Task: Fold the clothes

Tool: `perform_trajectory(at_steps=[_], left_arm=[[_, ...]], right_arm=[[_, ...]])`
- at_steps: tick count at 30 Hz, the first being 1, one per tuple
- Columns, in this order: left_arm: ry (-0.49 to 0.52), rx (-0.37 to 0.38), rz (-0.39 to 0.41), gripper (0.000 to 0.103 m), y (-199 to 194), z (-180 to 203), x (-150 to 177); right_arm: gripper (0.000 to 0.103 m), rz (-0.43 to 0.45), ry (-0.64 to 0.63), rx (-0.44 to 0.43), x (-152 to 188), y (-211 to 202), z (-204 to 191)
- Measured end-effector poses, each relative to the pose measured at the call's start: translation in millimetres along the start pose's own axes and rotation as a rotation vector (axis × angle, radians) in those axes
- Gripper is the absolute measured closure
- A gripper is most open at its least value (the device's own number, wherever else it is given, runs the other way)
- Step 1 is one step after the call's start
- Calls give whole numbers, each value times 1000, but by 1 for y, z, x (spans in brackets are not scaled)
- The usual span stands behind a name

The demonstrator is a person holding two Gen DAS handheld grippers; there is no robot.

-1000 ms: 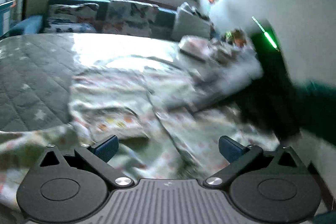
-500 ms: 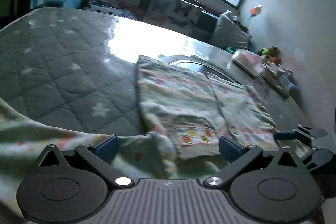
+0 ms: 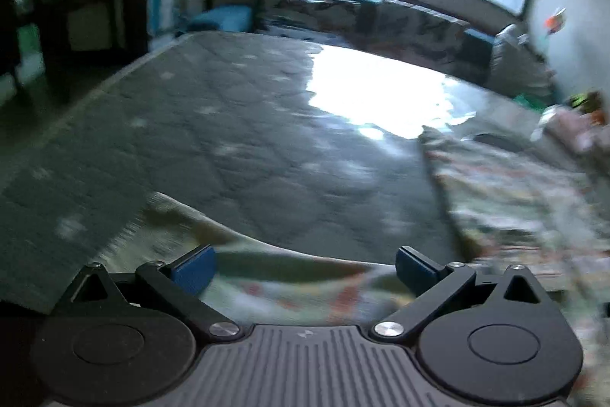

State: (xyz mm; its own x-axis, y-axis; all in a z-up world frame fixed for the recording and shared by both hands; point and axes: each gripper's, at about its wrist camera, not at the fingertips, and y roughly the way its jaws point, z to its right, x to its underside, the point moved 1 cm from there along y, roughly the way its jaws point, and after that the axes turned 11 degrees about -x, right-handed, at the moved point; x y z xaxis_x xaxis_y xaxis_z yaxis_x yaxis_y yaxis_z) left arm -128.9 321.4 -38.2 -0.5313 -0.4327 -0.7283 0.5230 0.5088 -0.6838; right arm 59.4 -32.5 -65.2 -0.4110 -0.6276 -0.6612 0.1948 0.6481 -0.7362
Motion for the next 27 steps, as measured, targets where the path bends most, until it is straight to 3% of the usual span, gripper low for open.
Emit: perform_trajectory(at_steps=[9,12,15,22,27], left_arm=[[20,-63,5,2,13,-6,-8],[-17,-65,4,2,5,-7,-10],[0,-61,62,2,-19,7,-9],[112,135,76,1,-53,60,17],[188,120,40,1,-42,68,42]], right_arm=[[0,28,-4,4,5,-1,-1],[0,8,5,4,2,-4,-2],[0,8,29,6,0,-9,-5],[0,-10,-37,-4,10,-15,-28],[0,-26,-59,-1,23,-22,-31]])
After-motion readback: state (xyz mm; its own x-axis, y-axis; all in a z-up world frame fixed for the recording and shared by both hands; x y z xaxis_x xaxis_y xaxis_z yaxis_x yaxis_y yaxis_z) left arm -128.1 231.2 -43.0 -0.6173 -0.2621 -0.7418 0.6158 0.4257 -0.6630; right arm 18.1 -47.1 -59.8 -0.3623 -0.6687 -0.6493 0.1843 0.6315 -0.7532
